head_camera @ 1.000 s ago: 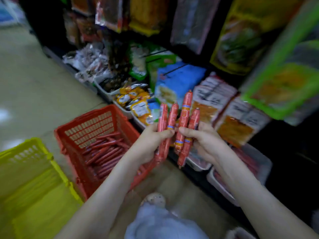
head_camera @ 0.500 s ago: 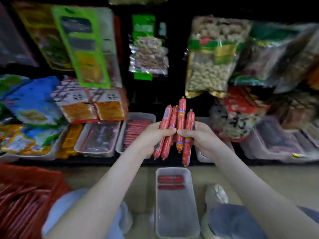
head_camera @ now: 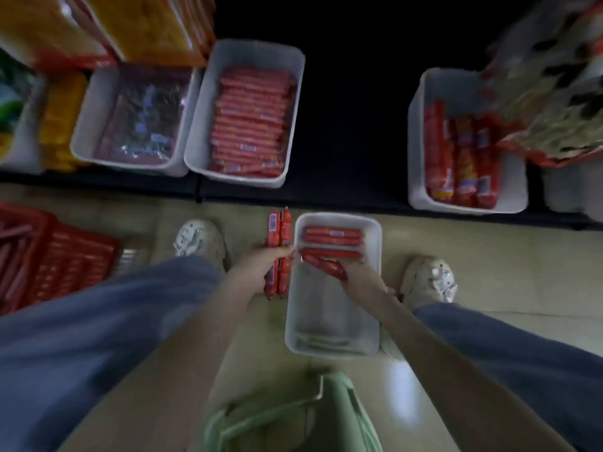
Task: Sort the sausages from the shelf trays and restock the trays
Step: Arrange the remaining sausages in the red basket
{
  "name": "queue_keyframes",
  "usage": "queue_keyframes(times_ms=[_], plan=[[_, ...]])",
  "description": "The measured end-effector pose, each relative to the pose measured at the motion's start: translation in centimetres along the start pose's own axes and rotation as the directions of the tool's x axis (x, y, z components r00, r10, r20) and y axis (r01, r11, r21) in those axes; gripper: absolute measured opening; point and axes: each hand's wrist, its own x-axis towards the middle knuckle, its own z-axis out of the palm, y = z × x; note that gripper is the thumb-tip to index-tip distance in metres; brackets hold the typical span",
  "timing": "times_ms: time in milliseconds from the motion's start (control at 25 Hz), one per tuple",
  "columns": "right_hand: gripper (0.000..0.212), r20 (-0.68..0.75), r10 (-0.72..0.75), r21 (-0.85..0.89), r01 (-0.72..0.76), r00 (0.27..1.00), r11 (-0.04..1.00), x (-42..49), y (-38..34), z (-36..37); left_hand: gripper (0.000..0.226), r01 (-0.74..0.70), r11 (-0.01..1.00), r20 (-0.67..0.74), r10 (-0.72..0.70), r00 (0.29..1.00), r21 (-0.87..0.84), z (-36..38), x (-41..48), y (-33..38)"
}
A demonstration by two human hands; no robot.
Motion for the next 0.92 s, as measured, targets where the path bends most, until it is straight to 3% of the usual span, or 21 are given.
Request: queue_keyframes(times_ms=[80, 280, 520, 640, 720, 840, 920], plan=[[0.039, 0.051, -0.012, -0.203, 0.022, 0.999, 0.979, 2.4, 0.5, 2.3, 0.003, 0.016, 0.999, -0.030, -0.015, 0.999, 0.029, -0.7, 1.5, -1.5], [0.053, -0.044, -0.076, -0.408, 0.052, 0.996, 0.912, 6.3, 2.7, 5.7, 0.013, 0.003, 1.000, -0.026, -0.003, 1.000, -0.002, -1.9, 4.7, -3.7], [0.057, -0.036, -0.062, -0.465, 0.038, 0.997, 0.884, 6.7, 5.0, 6.7, 0.015, -0.039, 0.999, -0.048, 0.039, 0.998, 0.006, -1.0, 5.9, -3.7], [0.056, 0.047, -0.302, -0.535, 0.279, 0.952, 0.798, 7.2, 4.8, 7.3, 0.015, -0.071, 0.997, -0.050, 0.072, 0.996, 0.015, -1.0, 6.2, -3.8], [0.054, 0.053, -0.410, -0.596, 0.358, 0.911, 0.718, 8.1, 4.9, 7.7, 0.016, -0.092, 0.995, -0.059, 0.094, 0.994, 0.031, -1.2, 6.2, -3.9], [0.059, 0.076, -0.377, -0.652, 0.332, 0.923, 0.682, 8.2, 5.4, 8.2, 0.012, -0.097, 0.989, -0.102, 0.108, 0.989, 0.108, -1.6, 6.3, -4.0], [0.077, 0.076, -0.318, -0.667, 0.285, 0.945, 0.688, 8.2, 6.0, 8.6, 0.012, -0.096, 0.984, -0.109, 0.113, 0.988, 0.150, -1.8, 6.4, -4.2]])
